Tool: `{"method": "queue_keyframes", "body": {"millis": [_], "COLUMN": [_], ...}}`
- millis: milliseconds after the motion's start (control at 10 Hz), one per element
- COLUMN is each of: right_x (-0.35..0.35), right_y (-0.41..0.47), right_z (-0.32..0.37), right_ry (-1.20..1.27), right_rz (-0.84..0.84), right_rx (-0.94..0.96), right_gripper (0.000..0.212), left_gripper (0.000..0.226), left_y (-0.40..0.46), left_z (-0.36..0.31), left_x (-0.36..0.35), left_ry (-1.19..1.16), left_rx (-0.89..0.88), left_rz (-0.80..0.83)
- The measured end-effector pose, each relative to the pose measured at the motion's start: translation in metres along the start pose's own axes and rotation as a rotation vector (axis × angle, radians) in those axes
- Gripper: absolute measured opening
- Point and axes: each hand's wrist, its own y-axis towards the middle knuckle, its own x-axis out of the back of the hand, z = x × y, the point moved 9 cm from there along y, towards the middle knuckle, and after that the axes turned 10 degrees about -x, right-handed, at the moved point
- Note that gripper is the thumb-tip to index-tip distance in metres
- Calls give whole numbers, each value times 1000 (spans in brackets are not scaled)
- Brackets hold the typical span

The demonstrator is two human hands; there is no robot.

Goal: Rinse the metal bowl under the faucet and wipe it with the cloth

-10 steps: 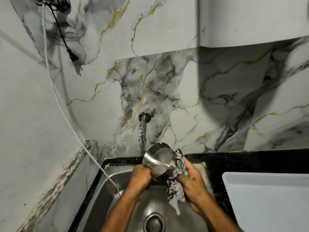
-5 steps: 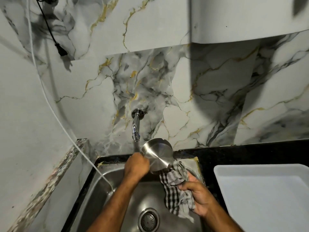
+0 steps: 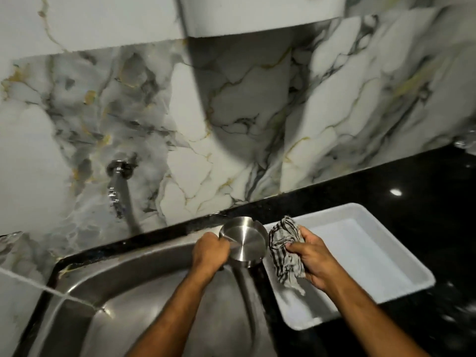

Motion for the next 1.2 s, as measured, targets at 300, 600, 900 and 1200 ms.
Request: {"method": "queue_keyframes", "body": {"millis": [300,600,900,1200], "right_x": [198,264,249,172], "right_y": [19,67,82,61], "right_z": [59,47,-15,41], "right_ry": [-567,-1263,-1652,-1546], "right_rz": [-429,-508,-495,-454], "right_rx": [47,92,-113,113], "right_gripper": [46,63,67,59], "left_gripper": [27,20,20,31], "left_y": [13,1,5,7], "left_z": [-62,-40,-22,-66], "left_x": [-169,-242,-254,-186], "left_ry": [44,116,153,334], "left_rx": [85,212,190,-145], "left_rz": [166,255,285,37]}}
